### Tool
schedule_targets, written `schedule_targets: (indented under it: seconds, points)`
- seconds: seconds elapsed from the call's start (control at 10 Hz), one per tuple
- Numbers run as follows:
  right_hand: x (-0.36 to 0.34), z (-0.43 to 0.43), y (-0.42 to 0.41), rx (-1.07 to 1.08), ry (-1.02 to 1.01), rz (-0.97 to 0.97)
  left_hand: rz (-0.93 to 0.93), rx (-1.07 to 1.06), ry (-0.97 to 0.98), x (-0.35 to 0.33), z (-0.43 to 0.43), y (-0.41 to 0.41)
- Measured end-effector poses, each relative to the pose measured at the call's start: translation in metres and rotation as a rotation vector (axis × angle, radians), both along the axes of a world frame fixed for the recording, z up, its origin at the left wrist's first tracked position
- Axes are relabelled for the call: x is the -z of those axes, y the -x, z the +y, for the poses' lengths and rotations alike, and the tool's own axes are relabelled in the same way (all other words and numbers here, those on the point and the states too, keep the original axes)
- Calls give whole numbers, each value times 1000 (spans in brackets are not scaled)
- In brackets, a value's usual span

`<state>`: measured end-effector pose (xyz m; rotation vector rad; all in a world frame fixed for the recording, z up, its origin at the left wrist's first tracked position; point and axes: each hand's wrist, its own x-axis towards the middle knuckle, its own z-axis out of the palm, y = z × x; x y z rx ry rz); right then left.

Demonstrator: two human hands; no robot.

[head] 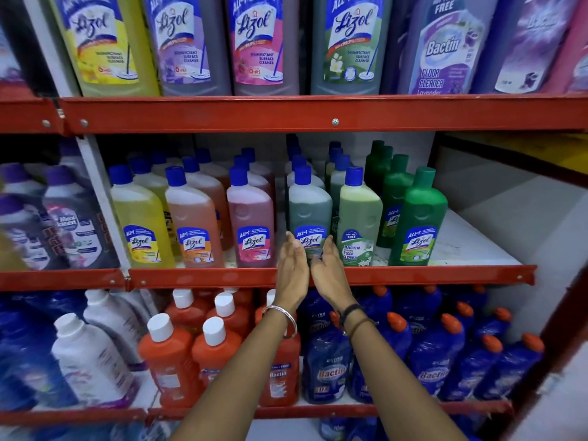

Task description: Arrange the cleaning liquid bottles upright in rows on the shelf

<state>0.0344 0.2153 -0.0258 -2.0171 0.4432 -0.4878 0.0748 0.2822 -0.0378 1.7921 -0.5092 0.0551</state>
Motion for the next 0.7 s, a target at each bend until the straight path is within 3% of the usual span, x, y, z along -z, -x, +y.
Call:
schedule_targets:
  seconds: [0.5, 0.7]
  points:
    - [-9, 9, 13, -27, -38, 44, 10, -16, -25, -3, 9, 17]
    - [-16, -8, 43, 79, 117, -129, -219, -212, 102, -6, 18, 55]
